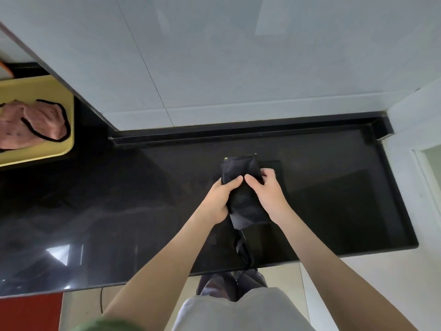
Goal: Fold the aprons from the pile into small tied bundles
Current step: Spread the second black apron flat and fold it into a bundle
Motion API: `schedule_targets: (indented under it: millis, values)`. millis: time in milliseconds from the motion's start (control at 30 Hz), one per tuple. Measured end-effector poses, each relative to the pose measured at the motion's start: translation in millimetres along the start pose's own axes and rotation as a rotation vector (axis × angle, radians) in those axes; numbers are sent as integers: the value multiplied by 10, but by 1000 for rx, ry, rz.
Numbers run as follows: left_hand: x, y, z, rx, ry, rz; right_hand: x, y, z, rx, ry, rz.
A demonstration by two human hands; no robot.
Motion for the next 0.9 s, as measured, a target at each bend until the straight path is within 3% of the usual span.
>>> schedule_targets:
  millis: [133, 200, 300, 333, 533, 667, 833, 900]
  values:
    - [-73, 175, -27, -72, -66, 22, 21, -12, 104, -421, -261, -377]
    - [-128, 266, -77, -125, -100, 28, 14, 71, 135, -418, -233, -290]
    - [-75, 200, -89, -178, -22, -96, -53, 264, 129, -121, -49, 98]
    - [-77, 244, -79, -151, -5, -44, -89, 289, 146, -91, -22, 153]
    - [-9, 44, -102, 37, 88, -98, -95, 153, 237, 76, -37, 107]
    - [-84, -16, -149, -24, 64, -74, -113, 103, 244, 196, -1, 145]
    - [-168, -15, -280, -77, 122, 47, -130, 90, 388, -157, -145, 44]
    - [-194, 2, -338, -67, 150, 66, -137, 82, 383, -146, -106, 97]
Point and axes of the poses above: each hand's wrist, its own x-axis towards the middle knuckle, its own y-axis out of the palm, z = x × y, the point moved 6 cm from there along x, towards the middle knuckle, and after that the axes turned 10 degrees about y, right-handed, at the moved point
